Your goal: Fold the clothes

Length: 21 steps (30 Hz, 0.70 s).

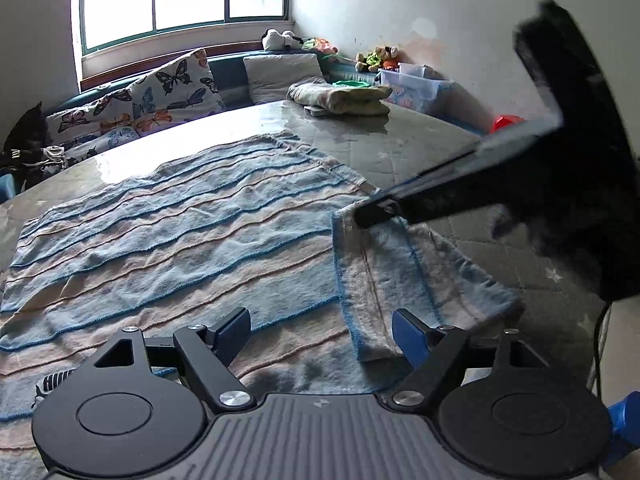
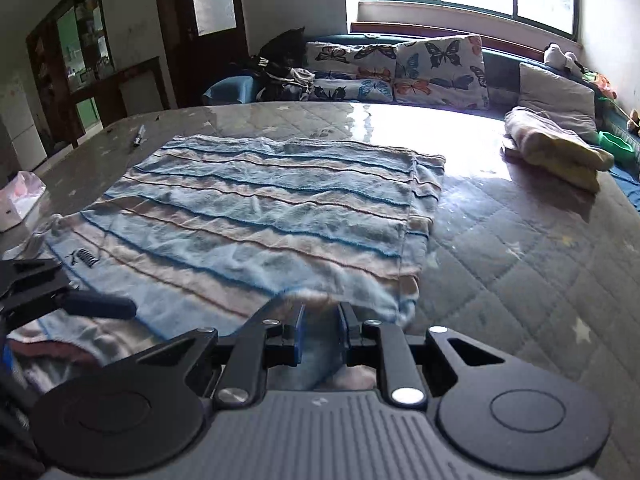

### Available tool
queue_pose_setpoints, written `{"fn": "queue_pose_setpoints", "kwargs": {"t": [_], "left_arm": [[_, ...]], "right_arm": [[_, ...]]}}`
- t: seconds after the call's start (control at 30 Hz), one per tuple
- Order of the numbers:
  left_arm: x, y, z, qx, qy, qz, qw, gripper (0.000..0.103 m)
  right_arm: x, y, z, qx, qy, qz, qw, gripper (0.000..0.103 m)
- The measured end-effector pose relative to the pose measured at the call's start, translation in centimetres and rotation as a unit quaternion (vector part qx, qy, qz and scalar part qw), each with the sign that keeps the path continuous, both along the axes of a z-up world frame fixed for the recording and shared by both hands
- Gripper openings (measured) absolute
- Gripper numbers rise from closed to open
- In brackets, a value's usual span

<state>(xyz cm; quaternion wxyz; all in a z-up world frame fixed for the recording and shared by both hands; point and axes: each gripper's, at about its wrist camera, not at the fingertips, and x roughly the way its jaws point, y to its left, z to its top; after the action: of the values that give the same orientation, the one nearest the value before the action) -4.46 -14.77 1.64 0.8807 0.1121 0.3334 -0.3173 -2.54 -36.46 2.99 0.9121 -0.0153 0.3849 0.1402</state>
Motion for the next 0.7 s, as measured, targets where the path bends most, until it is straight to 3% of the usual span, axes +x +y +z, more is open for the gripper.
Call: {"fn": "queue_pose_setpoints", "kwargs": {"t": [0.43,0.7], "left_arm": [[-0.5,1.1,0.3,-0.003,-0.005,0.021,0.9998,0.077],[-1.1,6.0,1.4,-0.018,-0.009,0.100,0.9947,0.070]], "right_arm": [[0.1,0.8,-0.5,-0.011,-0.007,0.000,1.000,0.017],[-1.3,2.1,0.3,-0.024,-0.017,0.016,0.999,0.018]]}}
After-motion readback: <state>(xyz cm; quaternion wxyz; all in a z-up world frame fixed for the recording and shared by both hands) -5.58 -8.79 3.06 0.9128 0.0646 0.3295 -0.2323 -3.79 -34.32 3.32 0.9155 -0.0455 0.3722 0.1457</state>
